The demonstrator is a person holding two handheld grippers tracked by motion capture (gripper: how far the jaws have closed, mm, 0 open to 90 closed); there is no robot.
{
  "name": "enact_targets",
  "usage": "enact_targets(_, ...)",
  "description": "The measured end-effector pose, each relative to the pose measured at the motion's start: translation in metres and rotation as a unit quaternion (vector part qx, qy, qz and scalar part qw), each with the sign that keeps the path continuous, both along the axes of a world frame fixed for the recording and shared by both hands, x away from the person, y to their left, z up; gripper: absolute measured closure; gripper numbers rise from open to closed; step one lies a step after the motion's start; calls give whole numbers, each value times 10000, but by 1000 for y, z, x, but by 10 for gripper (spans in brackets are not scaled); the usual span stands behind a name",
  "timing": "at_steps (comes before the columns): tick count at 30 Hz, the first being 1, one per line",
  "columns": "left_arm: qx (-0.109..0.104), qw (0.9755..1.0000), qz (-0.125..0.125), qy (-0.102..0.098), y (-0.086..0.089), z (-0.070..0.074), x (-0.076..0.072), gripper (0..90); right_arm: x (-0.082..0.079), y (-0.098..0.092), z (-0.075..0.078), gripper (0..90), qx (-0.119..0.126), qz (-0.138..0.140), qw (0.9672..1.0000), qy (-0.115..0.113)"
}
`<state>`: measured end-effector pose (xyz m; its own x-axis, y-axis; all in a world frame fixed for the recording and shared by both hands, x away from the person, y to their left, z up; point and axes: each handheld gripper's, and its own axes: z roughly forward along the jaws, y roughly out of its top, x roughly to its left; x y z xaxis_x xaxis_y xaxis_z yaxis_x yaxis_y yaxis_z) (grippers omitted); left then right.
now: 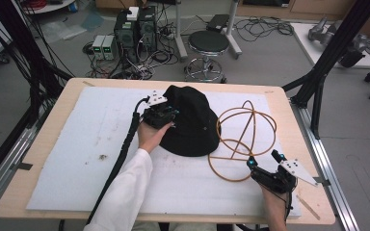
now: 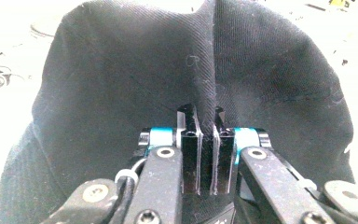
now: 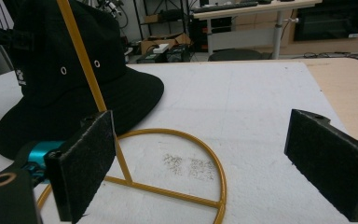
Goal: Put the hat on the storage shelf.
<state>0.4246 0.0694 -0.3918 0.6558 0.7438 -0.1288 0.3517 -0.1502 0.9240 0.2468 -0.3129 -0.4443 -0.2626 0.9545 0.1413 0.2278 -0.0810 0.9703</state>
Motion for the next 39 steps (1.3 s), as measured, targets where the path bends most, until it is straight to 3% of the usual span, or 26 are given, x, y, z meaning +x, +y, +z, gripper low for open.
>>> enact_targets(8,-164,9996,92,-223,13,7,-11,853,-1,-1,0,82,19,-25,10000,0)
enact_targets(12,-320,9985,28,-447,22,15,-21,854,-1,-1,0,82,20,-15,10000,7)
enact_targets(13,-388,9975,7,-592,27,21,-28,854,-1,0,0,82,33,-11,10000,-2)
enact_targets(16,-442,9967,-2,-680,30,26,-32,854,-1,-1,1,82,27,-7,10000,2)
enact_targets(17,-548,9951,-7,-828,35,33,-38,854,-1,0,1,82,27,-6,10000,-1)
enact_targets(20,-632,9936,-15,-938,39,38,-43,855,-1,0,1,82,25,3,10000,-22)
enact_targets(21,-735,9916,-17,-1065,42,44,-48,855,-1,0,1,82,27,7,10000,-5)
enact_targets(22,-735,9916,-17,-1065,42,44,-48,855,-1,0,1,82,27,7,10000,-5)
enact_targets(23,-887,9891,-19,-1172,47,50,-52,855,-1,0,1,82,27,5,10000,-7)
enact_targets(26,-962,9875,-39,-1251,51,54,-55,856,-1,1,1,82,28,-24,10000,-37)
enact_targets(31,-1296,9791,-30,-1566,61,65,-65,856,-2,1,1,82,19,-7,10000,-34)
enact_targets(32,-1296,9791,-30,-1566,61,65,-65,856,-2,1,1,82,22,-9,10000,-35)
enact_targets(33,-1333,9769,-58,-1668,63,68,-67,856,-2,1,1,82,21,-7,10000,-36)
enact_targets(36,-1357,9754,-69,-1738,64,70,-69,856,-2,1,1,82,28,-14,10000,-24)
enact_targets(37,-1406,9733,-106,-1814,65,73,-72,856,-1,1,1,82,7,-12,10000,-53)
enact_targets(38,-1406,9733,-106,-1814,65,73,-72,856,-1,1,1,82,7,-12,10000,-53)
enact_targets(39,-1484,9703,-166,-1904,65,76,-74,856,-2,1,1,82,7,-8,10000,-33)
